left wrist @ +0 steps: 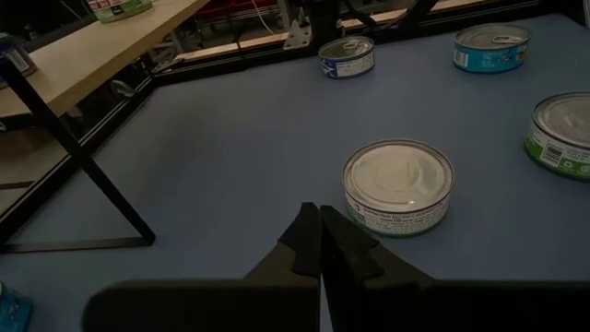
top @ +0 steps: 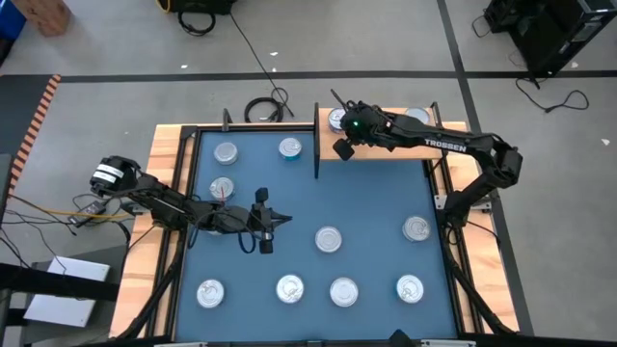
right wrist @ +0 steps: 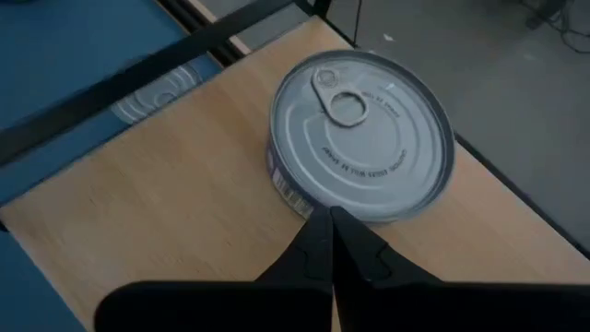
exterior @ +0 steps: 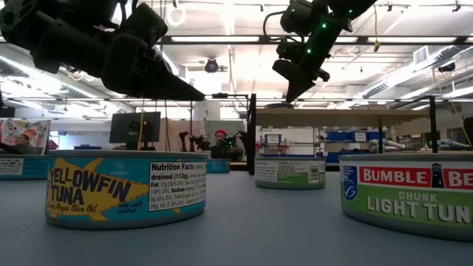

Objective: Stack canned seafood by type on shelf
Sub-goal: Adjust the blue tuna can on the shelf

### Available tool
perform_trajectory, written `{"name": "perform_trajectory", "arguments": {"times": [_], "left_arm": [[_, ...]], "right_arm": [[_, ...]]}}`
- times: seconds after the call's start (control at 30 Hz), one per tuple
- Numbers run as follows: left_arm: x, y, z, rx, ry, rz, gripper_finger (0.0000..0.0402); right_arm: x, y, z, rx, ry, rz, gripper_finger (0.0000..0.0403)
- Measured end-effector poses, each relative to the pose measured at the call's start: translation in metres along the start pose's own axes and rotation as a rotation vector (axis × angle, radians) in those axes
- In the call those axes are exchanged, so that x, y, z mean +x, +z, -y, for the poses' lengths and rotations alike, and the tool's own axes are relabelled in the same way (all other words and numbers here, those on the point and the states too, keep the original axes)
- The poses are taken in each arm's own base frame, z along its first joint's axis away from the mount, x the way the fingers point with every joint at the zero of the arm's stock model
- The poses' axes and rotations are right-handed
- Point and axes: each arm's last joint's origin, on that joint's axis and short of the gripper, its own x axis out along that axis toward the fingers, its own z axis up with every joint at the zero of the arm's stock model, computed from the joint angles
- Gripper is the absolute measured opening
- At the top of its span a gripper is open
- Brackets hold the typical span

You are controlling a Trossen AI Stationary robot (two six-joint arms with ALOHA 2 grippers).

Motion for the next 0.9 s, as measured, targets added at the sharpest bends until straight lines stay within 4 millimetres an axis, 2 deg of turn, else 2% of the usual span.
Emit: {"name": "perform_trajectory", "arguments": {"times": [0.2,0.53,0.9], "left_arm": [[0.0,0.0,0.0,0.002,-0.001,-0.004,0.0003],[0.0,-0.001,0.0,0.002,-0.001,-0.006,0.0003],[0.0,-0.001,0.0,0.001,-0.001,-0.005,0.0003]], "right_arm": [[0.001,0.001,0.003,0.013,0.024,0.003,0.0002],[-0.002,-0.004,-0.006,-0.065,0.056,-0.035,0.0002],[0.003,-0.002,0.009,-0.038,0.036,-0.039,0.0002]]}}
